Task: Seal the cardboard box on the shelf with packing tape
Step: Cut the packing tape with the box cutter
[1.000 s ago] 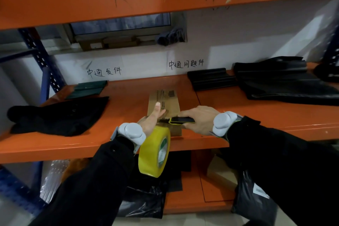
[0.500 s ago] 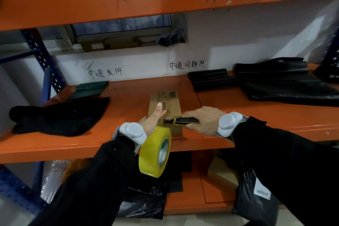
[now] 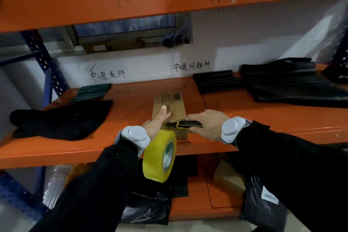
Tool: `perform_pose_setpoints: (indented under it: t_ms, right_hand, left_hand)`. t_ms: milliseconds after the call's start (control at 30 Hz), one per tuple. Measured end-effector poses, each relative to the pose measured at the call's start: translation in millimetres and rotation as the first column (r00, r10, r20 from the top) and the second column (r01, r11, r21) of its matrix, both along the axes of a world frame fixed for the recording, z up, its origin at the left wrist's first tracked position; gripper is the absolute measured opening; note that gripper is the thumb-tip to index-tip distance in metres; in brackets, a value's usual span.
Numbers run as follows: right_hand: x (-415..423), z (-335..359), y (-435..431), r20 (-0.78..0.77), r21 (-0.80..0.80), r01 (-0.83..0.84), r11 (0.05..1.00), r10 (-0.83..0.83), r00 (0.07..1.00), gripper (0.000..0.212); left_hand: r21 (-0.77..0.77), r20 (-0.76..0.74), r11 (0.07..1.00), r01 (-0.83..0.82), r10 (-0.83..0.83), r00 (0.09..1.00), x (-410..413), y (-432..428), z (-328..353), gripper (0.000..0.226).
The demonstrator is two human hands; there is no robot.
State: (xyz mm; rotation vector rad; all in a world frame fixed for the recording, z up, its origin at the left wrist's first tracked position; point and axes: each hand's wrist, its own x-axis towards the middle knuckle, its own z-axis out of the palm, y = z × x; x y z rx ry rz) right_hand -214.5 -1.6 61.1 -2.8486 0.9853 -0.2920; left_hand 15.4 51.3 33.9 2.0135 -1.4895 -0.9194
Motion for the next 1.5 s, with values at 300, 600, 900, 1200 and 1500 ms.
perform_pose_setpoints:
  t_ms: [300, 600, 900, 1200, 1500]
  right_hand:
    - [2, 2, 2, -0.049, 0.0, -0.004, 1.0, 0.004, 0.999, 0.03]
    - [-23, -24, -4, -0.234, 0.027, 0.055, 0.998, -0.047, 0.971, 0.023]
    - [-26, -3, 3, -0.143, 0.036, 0.081, 0.996, -0.075, 0.987, 0.016]
    - [-33, 5, 22, -0.145, 0.064, 0.145, 0.987, -0.134, 0.98, 0.015]
    - [-44, 8, 25, -0.206, 0.142, 0.277, 0.95, -0.245, 0.947, 0.041]
  left_hand:
    - [0.011, 0.016, 1.0, 0.005, -0.005, 1.0, -2, 2, 3, 0.083]
    - [0.009, 0.023, 0.998, -0.056, 0.056, 0.998, -8, 1, 10, 0.09]
    - [-0.071, 0.038, 0.994, -0.078, 0.081, 0.996, -19, 18, 11, 0.073]
    - [-0.116, 0.06, 0.991, -0.073, 0.081, 0.995, -26, 36, 26, 0.073]
    - [-0.075, 0.077, 0.99, -0.116, 0.122, 0.99, -20, 51, 29, 0.073]
